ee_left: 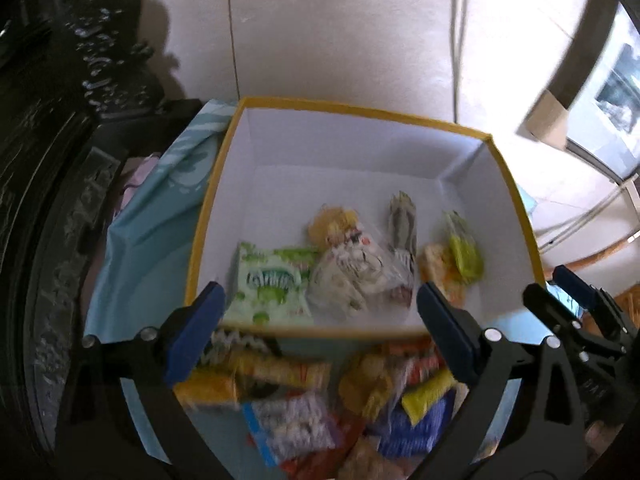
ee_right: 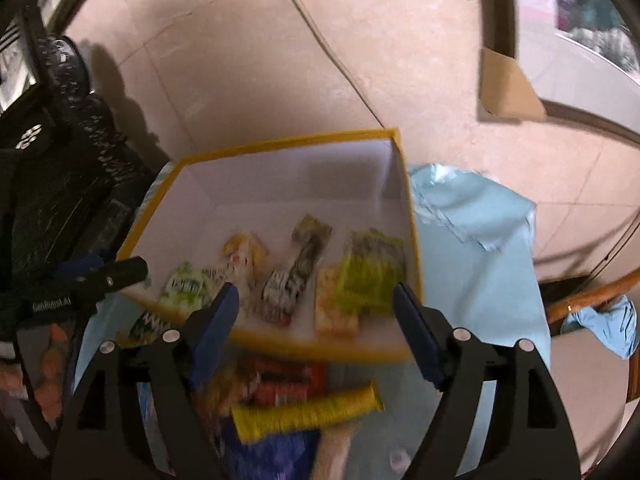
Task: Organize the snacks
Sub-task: 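Lift both bags into the yellow box and open both grippers, then move both grippers back over the remaining snack pile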
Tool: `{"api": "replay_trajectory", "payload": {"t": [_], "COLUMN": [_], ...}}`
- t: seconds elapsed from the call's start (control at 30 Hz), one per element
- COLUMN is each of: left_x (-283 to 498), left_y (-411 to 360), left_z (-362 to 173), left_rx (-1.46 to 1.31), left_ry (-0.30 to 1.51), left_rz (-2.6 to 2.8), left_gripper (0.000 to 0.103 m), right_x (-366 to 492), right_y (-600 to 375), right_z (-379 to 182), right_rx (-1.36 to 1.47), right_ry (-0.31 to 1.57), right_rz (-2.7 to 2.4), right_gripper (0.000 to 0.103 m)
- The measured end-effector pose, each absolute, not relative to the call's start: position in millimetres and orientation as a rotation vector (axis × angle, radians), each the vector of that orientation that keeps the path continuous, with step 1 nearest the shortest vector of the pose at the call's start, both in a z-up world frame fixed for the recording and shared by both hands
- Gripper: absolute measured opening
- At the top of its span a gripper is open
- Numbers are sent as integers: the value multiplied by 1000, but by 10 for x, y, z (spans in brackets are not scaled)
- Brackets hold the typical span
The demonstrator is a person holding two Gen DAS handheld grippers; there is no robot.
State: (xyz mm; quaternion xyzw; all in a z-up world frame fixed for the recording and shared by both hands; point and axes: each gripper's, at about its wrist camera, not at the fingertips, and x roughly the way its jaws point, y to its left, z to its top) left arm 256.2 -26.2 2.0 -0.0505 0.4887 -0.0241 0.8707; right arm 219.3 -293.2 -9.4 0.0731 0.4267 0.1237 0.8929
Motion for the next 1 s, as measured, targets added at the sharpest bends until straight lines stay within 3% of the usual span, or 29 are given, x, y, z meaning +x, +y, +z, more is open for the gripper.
{"api": "replay_trajectory", "payload": {"t": [0.07,0.13,0.17,0.53,1.0], "left_x": [2390,2164,2064,980,470], "left_y": [-237,-216,-211,-169,-106], "left_z": [-6,-70,-113,-821,-999], "left_rx": [-116,-126,-128,-87,-45], "left_ry": [1030,1050,1065,1269,1320], "left_rz": [-53,-61,-62,-64,-78], "left_gripper": [98,99,99,99,99], "right_x": [1968,1731,1572,487,34], "right_y": [-3026,-3103,-3160,-3244,-2621], "right_z": [-127,-185,-233,-752,-940], "right_rx": [169,161,163,117,-113], "right_ry": [900,924,931,1114,1125], "right_rz": [254,228,211,166,342], "right_gripper": [82,93,94,94,94]}}
